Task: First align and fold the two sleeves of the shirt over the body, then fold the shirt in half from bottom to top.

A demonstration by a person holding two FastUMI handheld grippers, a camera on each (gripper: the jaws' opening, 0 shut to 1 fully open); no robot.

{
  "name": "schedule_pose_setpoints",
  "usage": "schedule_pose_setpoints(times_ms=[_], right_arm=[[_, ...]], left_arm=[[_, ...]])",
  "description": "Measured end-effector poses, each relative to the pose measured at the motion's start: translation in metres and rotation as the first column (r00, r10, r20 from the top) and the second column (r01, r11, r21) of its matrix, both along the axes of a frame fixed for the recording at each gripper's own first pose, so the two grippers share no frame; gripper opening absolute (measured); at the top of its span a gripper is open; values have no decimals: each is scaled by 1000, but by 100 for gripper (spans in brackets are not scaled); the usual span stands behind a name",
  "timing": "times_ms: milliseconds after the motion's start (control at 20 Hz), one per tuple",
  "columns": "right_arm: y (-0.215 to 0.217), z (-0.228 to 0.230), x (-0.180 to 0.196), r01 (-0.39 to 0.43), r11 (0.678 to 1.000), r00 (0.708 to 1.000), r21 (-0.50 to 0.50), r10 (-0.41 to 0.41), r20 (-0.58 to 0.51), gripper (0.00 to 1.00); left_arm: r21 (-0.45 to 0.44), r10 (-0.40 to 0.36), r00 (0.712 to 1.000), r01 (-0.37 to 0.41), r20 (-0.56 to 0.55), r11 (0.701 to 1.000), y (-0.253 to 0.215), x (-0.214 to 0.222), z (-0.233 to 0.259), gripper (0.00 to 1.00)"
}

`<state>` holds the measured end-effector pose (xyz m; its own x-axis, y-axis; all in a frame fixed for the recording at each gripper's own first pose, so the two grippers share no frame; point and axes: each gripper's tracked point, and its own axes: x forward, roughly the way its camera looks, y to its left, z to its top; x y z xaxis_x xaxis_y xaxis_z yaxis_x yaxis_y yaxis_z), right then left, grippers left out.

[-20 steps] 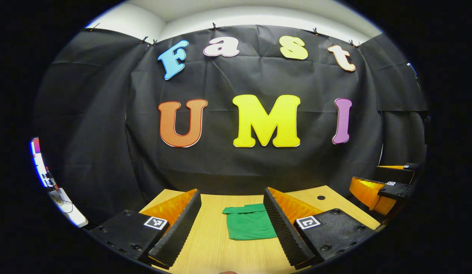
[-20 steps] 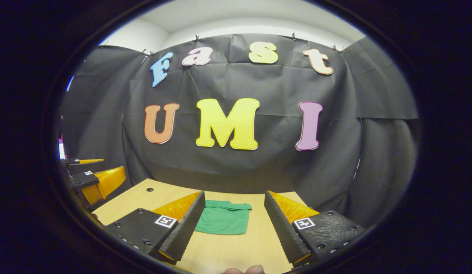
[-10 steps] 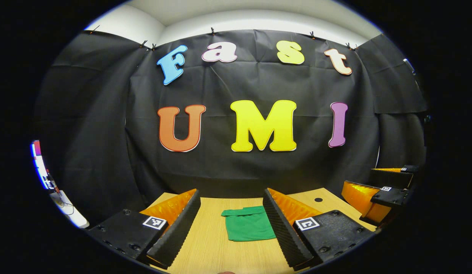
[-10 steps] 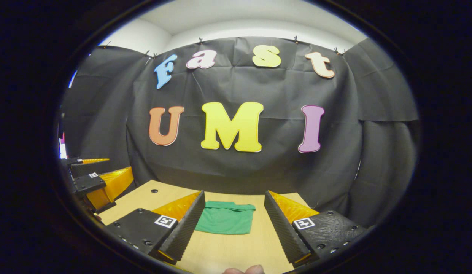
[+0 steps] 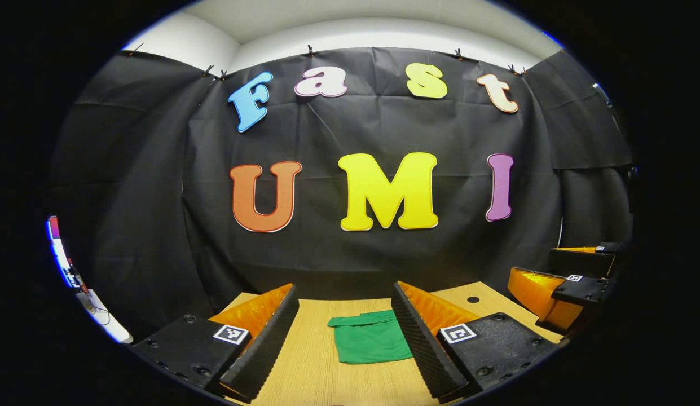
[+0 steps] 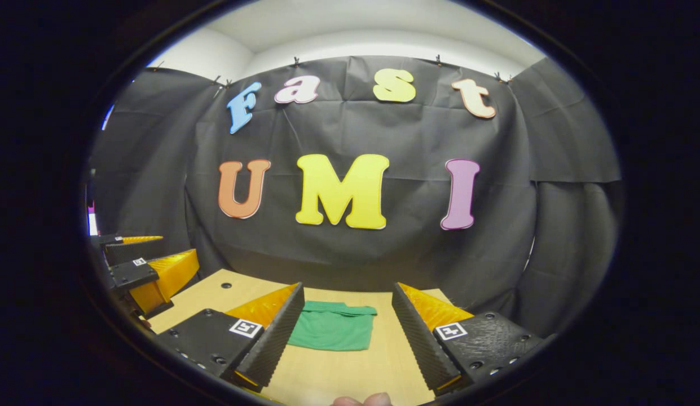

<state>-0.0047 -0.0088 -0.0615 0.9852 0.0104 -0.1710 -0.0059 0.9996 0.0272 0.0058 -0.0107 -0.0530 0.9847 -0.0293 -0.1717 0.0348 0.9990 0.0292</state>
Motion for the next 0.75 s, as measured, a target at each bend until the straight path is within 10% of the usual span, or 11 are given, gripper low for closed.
schedule_pose_setpoints(times_ms=[750], right_arm=[[-5, 7, 12, 16, 1000, 1000, -11, -16, 21, 95]], left_arm=[[-22, -3, 1000, 3, -2, 1000, -3, 13, 0, 100]])
